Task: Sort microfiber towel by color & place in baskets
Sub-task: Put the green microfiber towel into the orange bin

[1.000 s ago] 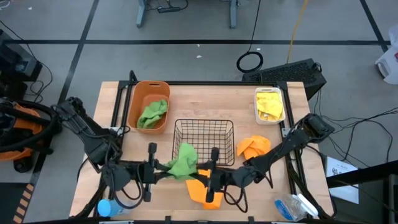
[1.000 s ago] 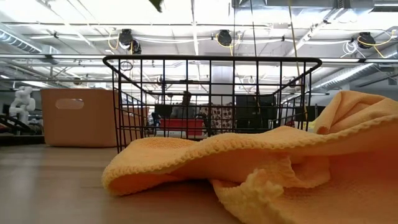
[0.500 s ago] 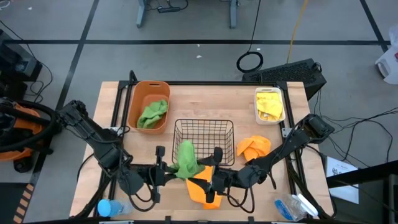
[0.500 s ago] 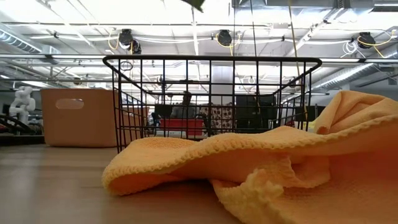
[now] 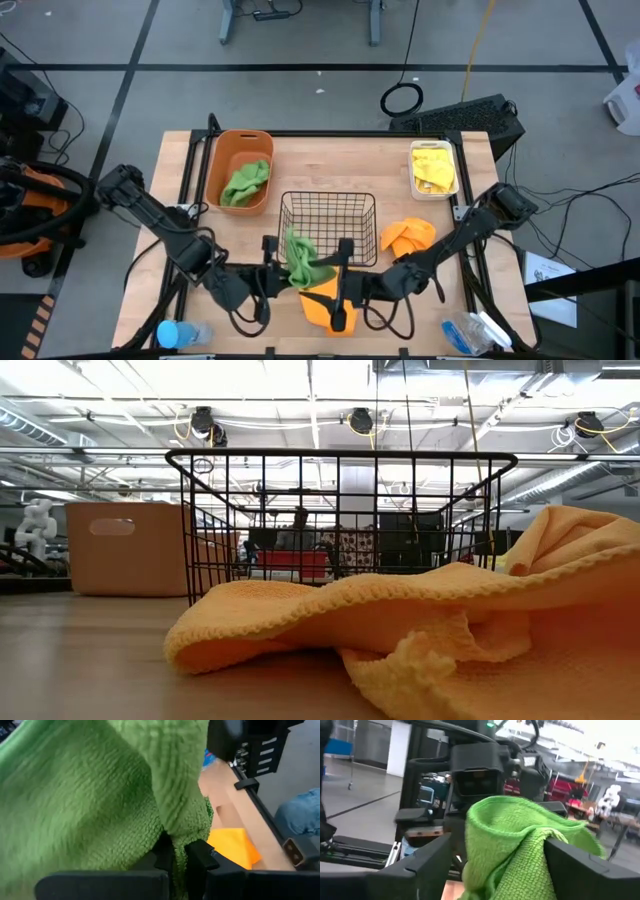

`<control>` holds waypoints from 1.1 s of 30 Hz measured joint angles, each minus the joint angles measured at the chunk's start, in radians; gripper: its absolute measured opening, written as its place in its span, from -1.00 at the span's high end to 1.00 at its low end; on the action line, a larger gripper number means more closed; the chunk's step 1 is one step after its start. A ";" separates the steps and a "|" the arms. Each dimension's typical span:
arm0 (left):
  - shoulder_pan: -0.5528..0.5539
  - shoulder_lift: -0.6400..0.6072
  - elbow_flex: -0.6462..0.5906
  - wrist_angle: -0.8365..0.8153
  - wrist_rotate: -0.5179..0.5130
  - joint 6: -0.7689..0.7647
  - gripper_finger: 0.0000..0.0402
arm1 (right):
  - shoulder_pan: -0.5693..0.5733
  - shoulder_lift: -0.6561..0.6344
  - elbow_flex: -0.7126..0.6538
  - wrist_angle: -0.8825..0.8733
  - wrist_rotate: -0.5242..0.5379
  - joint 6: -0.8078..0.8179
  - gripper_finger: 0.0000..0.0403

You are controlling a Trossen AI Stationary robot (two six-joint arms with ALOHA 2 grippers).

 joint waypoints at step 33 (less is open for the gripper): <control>-0.166 0.005 0.000 -0.028 -0.286 -0.086 -0.89 | 0.026 -0.142 0.001 -0.316 -0.028 0.023 0.99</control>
